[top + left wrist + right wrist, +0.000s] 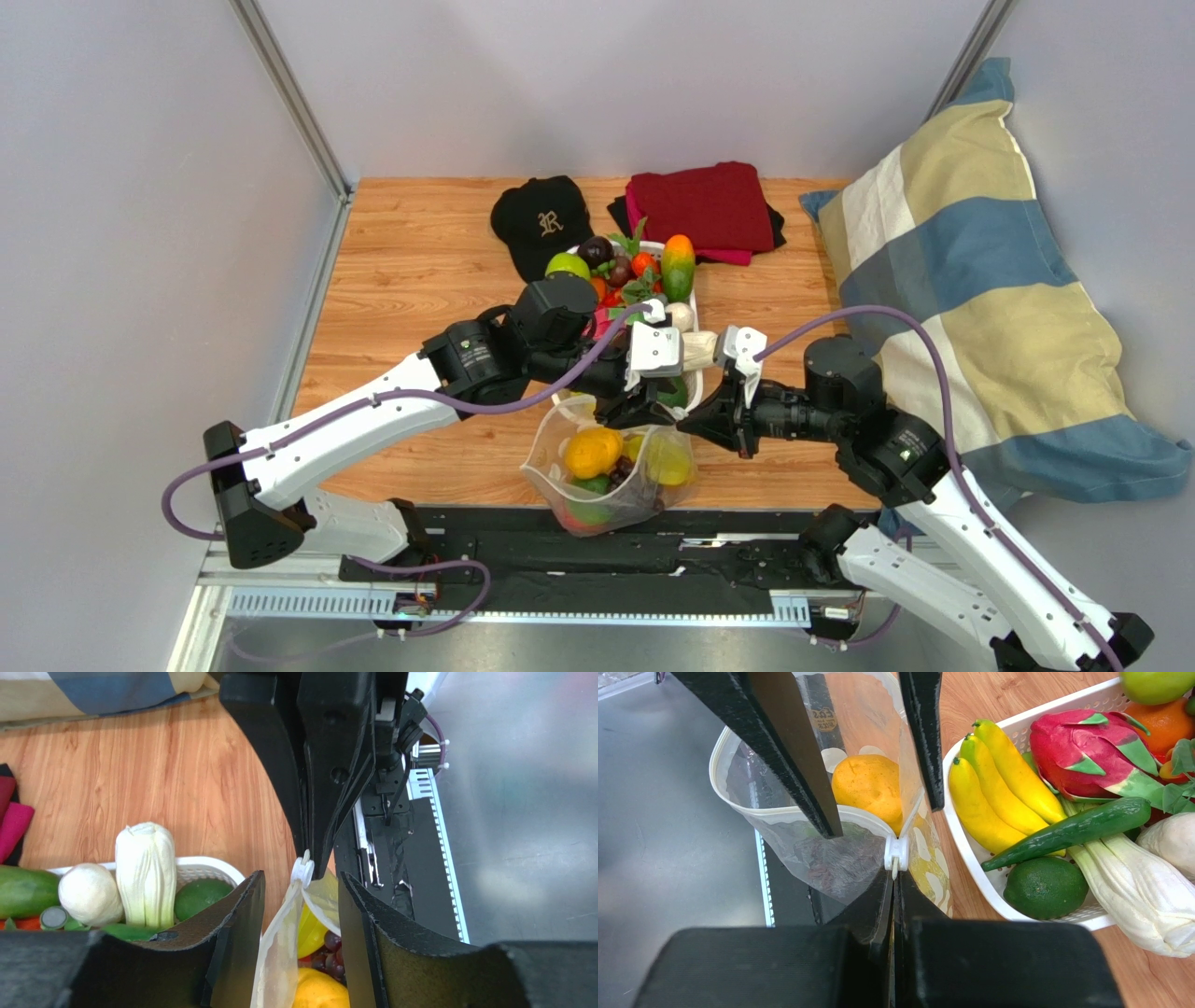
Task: Place the food in the zip-top bag and seal the zipper
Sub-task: Zip the zipper food storage bag at the center of the board.
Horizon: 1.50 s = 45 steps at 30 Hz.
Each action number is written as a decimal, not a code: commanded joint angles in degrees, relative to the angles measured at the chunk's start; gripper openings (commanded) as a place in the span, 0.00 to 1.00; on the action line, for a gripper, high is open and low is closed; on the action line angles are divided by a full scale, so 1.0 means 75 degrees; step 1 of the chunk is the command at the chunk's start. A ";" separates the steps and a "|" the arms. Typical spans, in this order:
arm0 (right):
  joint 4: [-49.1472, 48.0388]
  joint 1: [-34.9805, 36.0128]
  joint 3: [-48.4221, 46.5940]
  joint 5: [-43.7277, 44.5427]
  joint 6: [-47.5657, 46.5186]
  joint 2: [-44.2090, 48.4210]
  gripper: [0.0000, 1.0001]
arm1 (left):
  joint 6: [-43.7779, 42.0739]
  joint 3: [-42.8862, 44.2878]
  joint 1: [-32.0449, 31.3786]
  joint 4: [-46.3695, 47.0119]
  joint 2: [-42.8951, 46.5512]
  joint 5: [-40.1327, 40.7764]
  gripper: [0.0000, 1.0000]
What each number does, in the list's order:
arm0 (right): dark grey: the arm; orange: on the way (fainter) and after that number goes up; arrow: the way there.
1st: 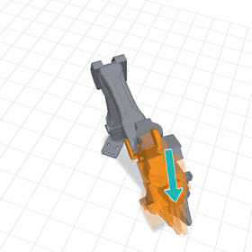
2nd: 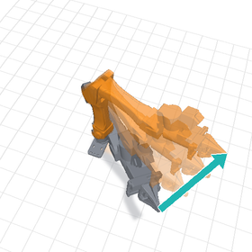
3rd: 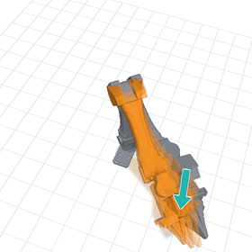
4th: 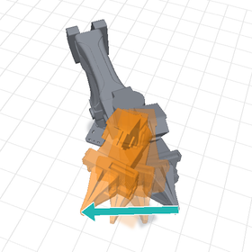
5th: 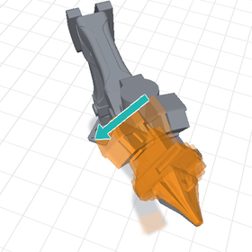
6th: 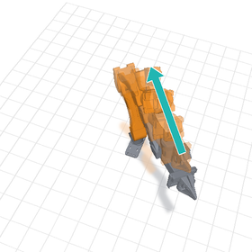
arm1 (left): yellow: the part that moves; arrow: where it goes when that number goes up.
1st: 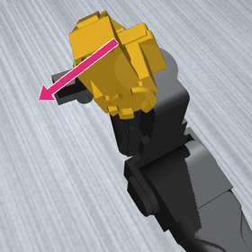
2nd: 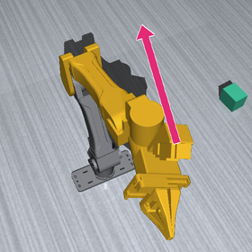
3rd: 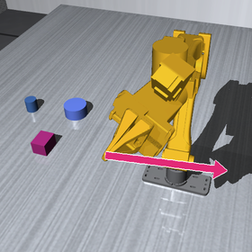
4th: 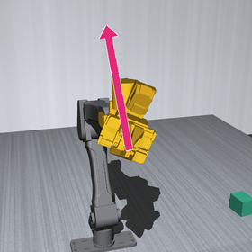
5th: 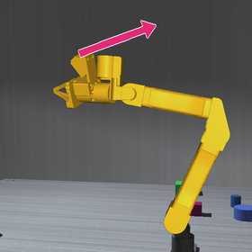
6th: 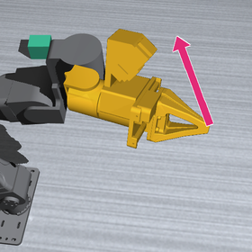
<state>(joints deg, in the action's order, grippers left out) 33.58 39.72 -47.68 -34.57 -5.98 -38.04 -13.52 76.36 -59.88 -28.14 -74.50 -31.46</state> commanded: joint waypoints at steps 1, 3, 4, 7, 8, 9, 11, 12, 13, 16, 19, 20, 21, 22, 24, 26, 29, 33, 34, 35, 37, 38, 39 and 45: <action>-0.0634 0.0059 0.0018 -0.0114 -0.0187 0.0174 0.00 | 0.0057 0.0237 -0.0079 0.0553 -0.0051 -0.0058 0.50; -0.0669 0.0059 0.0041 -0.0055 -0.0164 0.0209 0.00 | 0.0010 0.0237 -0.0079 0.0530 -0.0098 -0.0129 0.49; -0.0669 0.0047 0.0053 -0.0055 -0.0175 0.0221 0.00 | -0.0002 0.0237 -0.0090 0.0483 -0.0121 -0.0245 0.49; -0.0716 0.0059 0.0076 -0.0055 -0.0164 0.0279 0.00 | 0.0009 0.0214 -0.0114 0.0389 -0.0226 -0.0246 0.50; -0.0716 0.0059 0.0076 -0.0032 -0.0175 0.0268 0.00 | 0.0010 0.0202 -0.0114 0.0354 -0.0262 -0.0246 0.51; -0.0704 0.0059 0.0076 -0.0032 -0.0199 0.0291 0.00 | 0.0021 0.0202 -0.0126 0.0354 -0.0274 -0.0223 0.51; -0.0704 0.0059 0.0088 -0.0032 -0.0222 0.0326 0.00 | 0.0010 0.0190 -0.0114 0.0365 -0.0332 -0.0223 0.51; -0.0704 0.0059 0.0100 -0.0032 -0.0222 0.0338 0.00 | 0.0033 0.0179 -0.0126 0.0400 -0.0356 -0.0234 0.51; -0.0704 0.0059 0.0111 -0.0043 -0.0234 0.0373 0.00 | 0.0079 0.0190 -0.0137 0.0424 -0.0391 -0.0269 0.50; -0.0693 0.0047 0.0111 -0.0067 -0.0258 0.0443 0.00 | 0.0080 0.0260 -0.0126 0.0401 -0.0461 -0.0305 0.38; -0.0658 0.0059 0.0135 0.0073 -0.0258 0.0490 0.00 | -0.0002 0.0226 -0.0137 0.0249 -0.0426 -0.0386 0.17; -0.0646 0.0047 0.0135 0.0132 -0.0258 0.0548 0.00 | -0.0060 0.0202 -0.0137 0.0155 -0.0415 -0.0433 0.08; -0.0646 0.0059 0.0158 0.0225 -0.0246 0.0572 0.00 | -0.0119 0.0202 -0.0137 0.0050 -0.0403 -0.0469 0.03; -0.0623 0.0059 0.0170 0.0307 -0.0234 0.0619 0.00 | -0.0143 0.0155 -0.0137 -0.0195 -0.0368 -0.0504 0.00; -0.0541 0.0059 0.0170 0.0600 -0.0246 0.0724 0.00 | -0.0318 0.0097 -0.0137 -0.0477 -0.0309 -0.0481 0.00; -0.0494 0.0059 0.0193 0.0997 -0.0187 0.0841 0.00 | -0.0459 -0.0079 -0.0126 -0.0806 -0.0134 -0.0387 0.00; -0.0435 0.0059 0.0275 0.1374 -0.0070 0.1087 0.00 | -0.0623 -0.0383 -0.0114 -0.1087 0.0147 -0.0153 0.00; -0.0271 0.0059 0.0346 0.1760 0.0082 0.1298 0.00 | -0.0740 -0.0560 -0.0091 -0.1555 0.0440 0.0035 0.00; -0.0224 0.0059 0.0357 0.1842 0.0094 0.1357 0.00 | -0.0764 -0.0560 -0.0079 -0.1789 0.0545 0.0105 0.00; -0.0177 0.0059 0.0381 0.2052 0.0140 0.1392 0.00 | -0.0776 -0.0560 -0.0067 -0.1907 0.0605 0.0152 0.00; -0.0142 0.0059 0.0416 0.2264 0.0164 0.1486 0.00 | -0.0846 -0.0583 0.0026 -0.2246 0.0838 0.0292 0.00; -0.0142 0.0059 0.0428 0.2509 0.0187 0.1510 0.00 | -0.0834 -0.0595 0.0073 -0.2364 0.0921 0.0339 0.00; -0.0130 0.0059 0.0428 0.2650 0.0257 0.1521 0.00 | -0.0834 -0.0595 0.0131 -0.2632 0.0991 0.0363 0.00; 0.0010 0.0059 0.0463 0.3436 0.0387 0.1720 0.00 | -0.1244 -0.0887 0.0472 -0.3629 0.1810 0.0877 0.00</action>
<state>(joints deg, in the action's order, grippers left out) 34.02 40.45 -43.86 -17.91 -3.81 -26.74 -19.73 71.33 -57.36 -44.56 -66.30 -27.97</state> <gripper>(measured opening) 0.006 0.028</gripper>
